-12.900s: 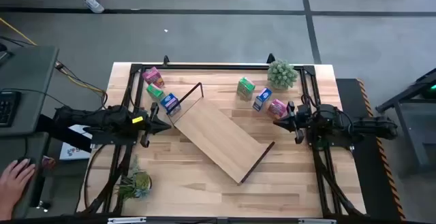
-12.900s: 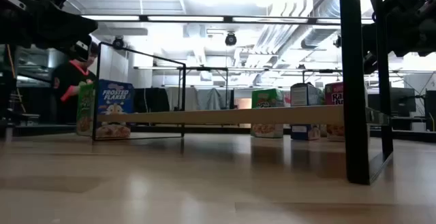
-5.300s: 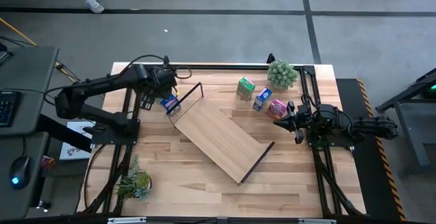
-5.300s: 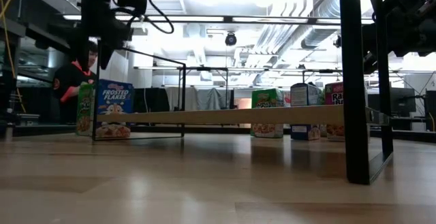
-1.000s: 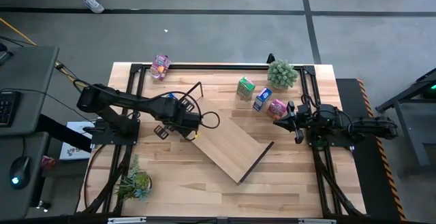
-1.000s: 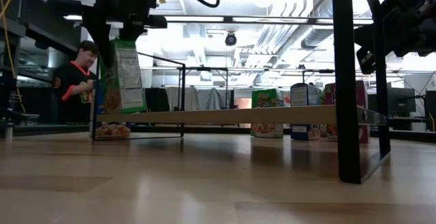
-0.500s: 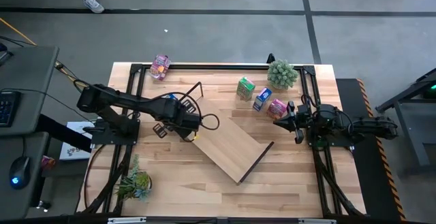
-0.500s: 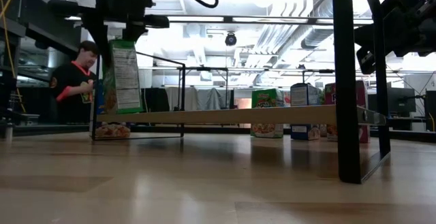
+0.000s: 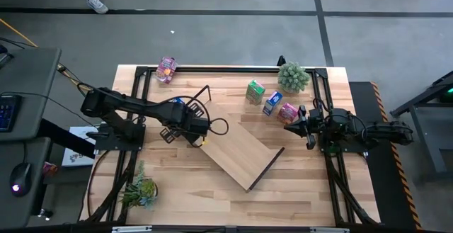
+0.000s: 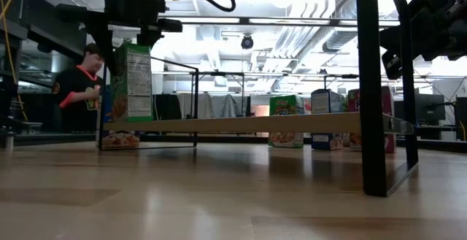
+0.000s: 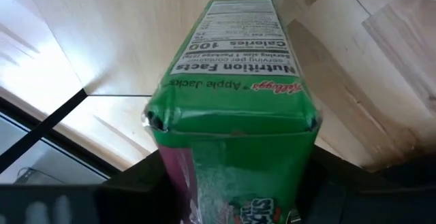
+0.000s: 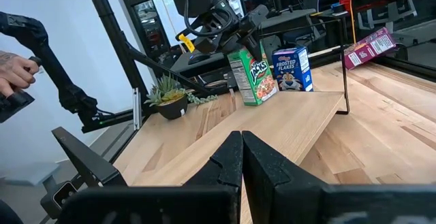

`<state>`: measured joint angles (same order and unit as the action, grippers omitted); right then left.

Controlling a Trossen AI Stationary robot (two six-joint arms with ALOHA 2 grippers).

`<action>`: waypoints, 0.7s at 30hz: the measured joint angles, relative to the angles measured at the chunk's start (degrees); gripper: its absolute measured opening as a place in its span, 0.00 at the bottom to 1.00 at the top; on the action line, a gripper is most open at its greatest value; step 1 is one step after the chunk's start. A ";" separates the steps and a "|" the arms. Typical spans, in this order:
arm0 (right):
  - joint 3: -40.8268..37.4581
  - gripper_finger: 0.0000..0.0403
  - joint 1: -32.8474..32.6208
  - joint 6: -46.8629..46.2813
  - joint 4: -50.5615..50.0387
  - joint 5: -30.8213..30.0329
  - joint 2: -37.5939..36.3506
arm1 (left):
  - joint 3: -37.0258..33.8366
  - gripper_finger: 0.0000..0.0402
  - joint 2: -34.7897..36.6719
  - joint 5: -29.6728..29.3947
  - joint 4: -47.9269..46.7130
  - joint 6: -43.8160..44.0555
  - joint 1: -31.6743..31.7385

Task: Stack cereal on shelf
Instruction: Put the top left green cereal box on the shelf

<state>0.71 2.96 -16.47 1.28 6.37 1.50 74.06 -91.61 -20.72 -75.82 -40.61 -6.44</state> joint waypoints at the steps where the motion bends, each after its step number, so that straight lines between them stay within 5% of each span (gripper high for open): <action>1: -0.01 0.00 -0.02 0.00 0.02 0.00 0.00 | 0.00 0.52 0.00 -0.27 0.14 0.02 0.00; 21: 0.00 0.00 -0.02 0.00 0.02 0.02 0.00 | 5.09 0.52 0.13 -2.97 -0.72 1.60 -0.02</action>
<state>0.71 2.94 -16.47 1.30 6.39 1.50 79.15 -91.48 -23.68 -76.53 -39.01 -6.46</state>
